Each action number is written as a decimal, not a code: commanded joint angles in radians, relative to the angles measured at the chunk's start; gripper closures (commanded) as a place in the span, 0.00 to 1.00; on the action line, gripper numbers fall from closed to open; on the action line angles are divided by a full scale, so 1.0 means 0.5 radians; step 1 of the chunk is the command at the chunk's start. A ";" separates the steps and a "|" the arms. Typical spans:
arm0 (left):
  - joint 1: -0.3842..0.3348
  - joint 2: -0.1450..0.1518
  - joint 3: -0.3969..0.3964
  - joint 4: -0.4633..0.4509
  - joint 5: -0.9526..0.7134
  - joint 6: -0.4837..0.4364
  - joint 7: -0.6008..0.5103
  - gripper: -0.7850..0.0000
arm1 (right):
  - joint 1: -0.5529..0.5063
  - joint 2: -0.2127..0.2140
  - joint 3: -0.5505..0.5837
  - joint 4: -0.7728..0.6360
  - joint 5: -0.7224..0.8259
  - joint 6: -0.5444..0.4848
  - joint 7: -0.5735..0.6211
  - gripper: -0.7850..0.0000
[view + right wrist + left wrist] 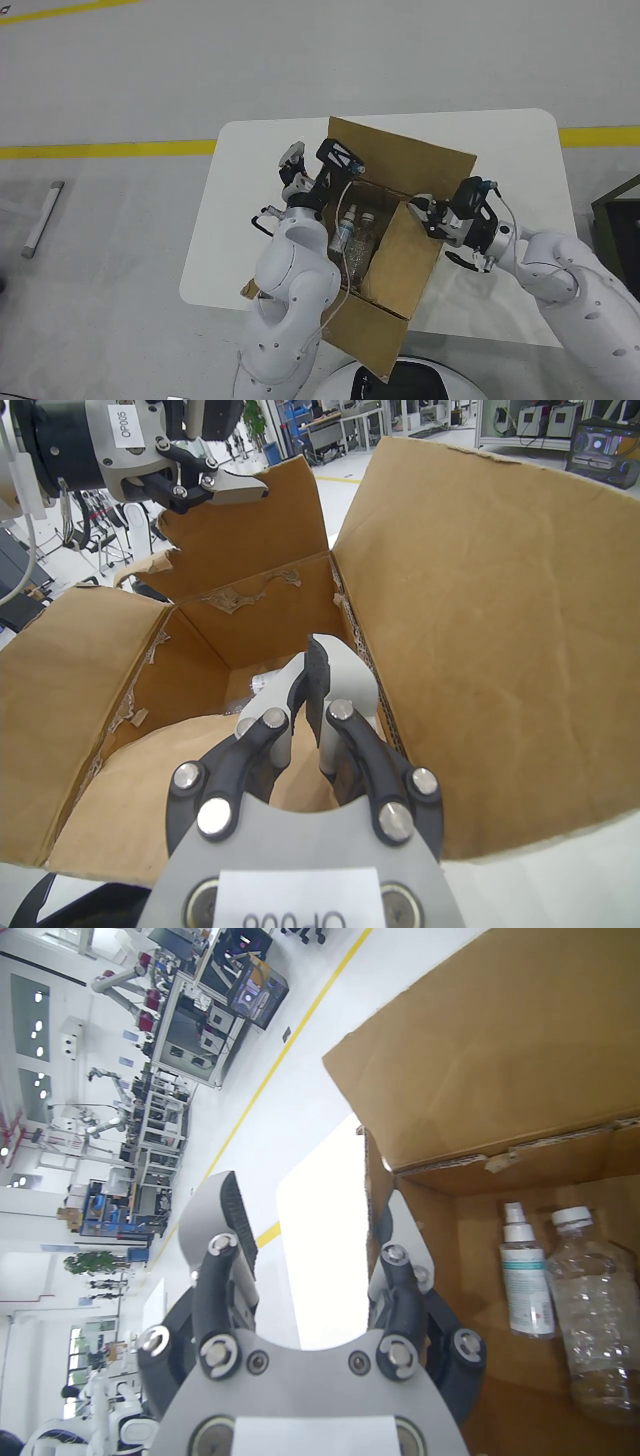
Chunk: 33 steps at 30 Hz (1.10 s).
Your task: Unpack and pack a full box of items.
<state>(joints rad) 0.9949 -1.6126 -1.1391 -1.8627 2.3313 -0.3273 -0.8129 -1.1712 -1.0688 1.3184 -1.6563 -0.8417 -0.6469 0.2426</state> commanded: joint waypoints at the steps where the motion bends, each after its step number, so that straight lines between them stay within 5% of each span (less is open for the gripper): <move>1: -0.017 0.004 -0.033 0.028 0.035 -0.006 0.026 0.00 | 0.008 0.000 -0.005 0.006 -0.005 -0.001 0.010 1.00; 33: -0.199 0.027 -0.281 0.427 0.166 0.043 0.162 0.00 | 0.007 -0.001 -0.036 0.027 -0.049 0.032 0.032 1.00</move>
<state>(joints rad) 0.8971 -1.5998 -1.2750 -1.6569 2.4070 -0.3083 -0.7287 -1.1682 -1.0694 1.3010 -1.6443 -0.8650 -0.6300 0.2580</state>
